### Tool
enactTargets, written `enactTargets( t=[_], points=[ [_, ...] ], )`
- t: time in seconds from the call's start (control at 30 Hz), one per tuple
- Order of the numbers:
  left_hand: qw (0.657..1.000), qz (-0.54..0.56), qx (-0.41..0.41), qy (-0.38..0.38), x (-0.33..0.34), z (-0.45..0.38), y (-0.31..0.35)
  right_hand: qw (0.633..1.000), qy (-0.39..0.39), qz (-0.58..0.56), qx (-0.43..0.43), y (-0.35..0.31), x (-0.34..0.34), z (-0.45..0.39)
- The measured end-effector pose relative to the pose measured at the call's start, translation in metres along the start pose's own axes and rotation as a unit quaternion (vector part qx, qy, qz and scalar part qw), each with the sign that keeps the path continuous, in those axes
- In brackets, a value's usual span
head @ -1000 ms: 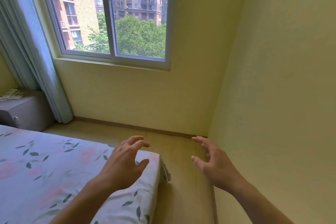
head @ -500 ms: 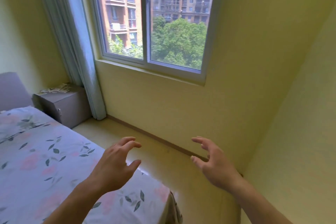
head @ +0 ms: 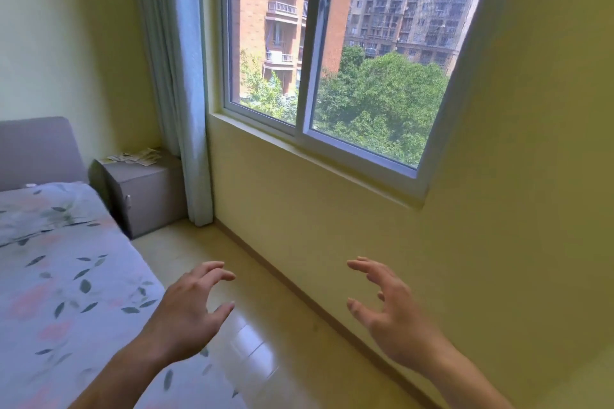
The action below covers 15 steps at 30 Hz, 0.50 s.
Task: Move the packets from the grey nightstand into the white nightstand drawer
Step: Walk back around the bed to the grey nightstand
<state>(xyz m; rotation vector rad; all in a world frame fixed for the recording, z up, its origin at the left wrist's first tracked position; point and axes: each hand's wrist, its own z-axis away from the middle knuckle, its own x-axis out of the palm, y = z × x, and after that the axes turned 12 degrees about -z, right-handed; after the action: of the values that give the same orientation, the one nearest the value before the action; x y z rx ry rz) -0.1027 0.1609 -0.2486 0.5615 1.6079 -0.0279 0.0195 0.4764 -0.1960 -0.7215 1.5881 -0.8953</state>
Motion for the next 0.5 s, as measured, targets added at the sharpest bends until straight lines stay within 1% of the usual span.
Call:
enactTargets(
  t=[0.07, 0.23, 0.33, 0.4, 0.5],
  points=[
    [1.000, 0.009, 0.001, -0.001, 0.016, -0.049, 0.017, 1.000, 0.000, 0.002, 0.009, 0.016, -0.022, -0.037],
    [0.999, 0.023, 0.034, 0.009, 0.035, -0.162, 0.068, 1.000, 0.008, 0.003, 0.016, 0.055, -0.060, -0.133],
    [0.998, 0.044, 0.040, 0.019, 0.042, -0.213, 0.087, 1.000, -0.015, -0.006, 0.013, 0.070, -0.068, -0.190],
    [0.998, 0.038, 0.038, 0.021, 0.048, -0.244, 0.090, 0.999, -0.034, -0.008, 0.003, 0.080, -0.068, -0.234],
    [0.999, 0.015, 0.011, 0.031, 0.060, -0.289, 0.086, 0.998, -0.064, -0.010, -0.018, 0.097, -0.065, -0.306]
  ],
)
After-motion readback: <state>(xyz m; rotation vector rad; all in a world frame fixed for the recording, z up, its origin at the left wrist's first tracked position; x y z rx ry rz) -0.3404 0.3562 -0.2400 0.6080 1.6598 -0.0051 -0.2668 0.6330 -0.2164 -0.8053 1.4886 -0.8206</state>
